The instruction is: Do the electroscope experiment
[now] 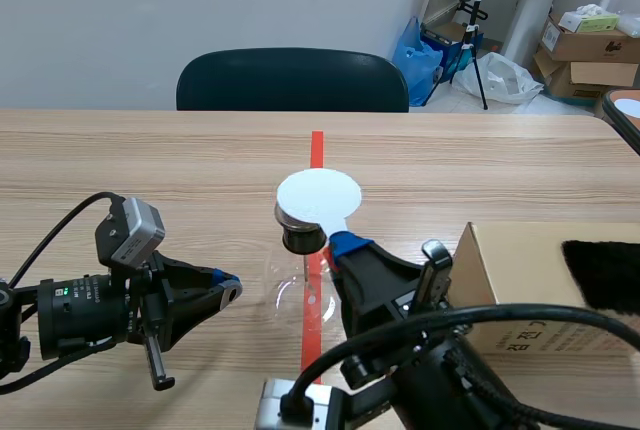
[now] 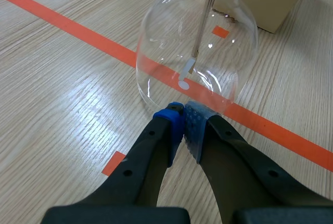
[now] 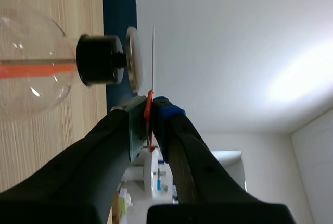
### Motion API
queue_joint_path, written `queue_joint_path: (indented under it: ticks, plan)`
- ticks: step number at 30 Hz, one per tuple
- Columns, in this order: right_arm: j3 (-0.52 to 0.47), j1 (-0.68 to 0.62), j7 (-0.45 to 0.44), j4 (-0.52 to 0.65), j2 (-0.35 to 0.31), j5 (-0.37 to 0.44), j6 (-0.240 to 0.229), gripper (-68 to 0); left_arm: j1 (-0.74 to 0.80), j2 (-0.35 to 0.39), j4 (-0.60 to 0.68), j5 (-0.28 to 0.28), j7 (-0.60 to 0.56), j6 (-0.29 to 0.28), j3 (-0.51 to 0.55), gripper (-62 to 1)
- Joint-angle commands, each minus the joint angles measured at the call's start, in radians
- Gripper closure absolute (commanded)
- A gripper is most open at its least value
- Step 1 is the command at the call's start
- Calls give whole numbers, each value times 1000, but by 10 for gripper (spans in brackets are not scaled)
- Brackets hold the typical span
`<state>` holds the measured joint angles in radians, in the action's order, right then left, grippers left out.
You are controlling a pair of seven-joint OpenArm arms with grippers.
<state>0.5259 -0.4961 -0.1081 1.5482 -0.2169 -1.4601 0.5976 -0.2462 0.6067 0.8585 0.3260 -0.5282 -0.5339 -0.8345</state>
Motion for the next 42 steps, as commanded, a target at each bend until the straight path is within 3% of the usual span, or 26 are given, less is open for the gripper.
queue_joint_path:
  ticks: [1,11,19,35,42]
  plan:
    - [-1,14,38,15,-10,-1,11,-11,-6,4,6,10,-14,-2,5,-32]
    - [-1,14,366,15,-10,-1,11,-11,-6,4,6,10,-14,-2,5,-32]
    - [-1,14,521,15,-10,-1,11,-11,-6,4,6,10,-14,-2,5,-32]
    - [-1,14,562,15,-10,-1,11,-11,-6,4,6,10,-14,0,5,-32]
    - [-1,14,502,15,-10,-1,11,-11,-6,4,6,10,-14,0,5,-32]
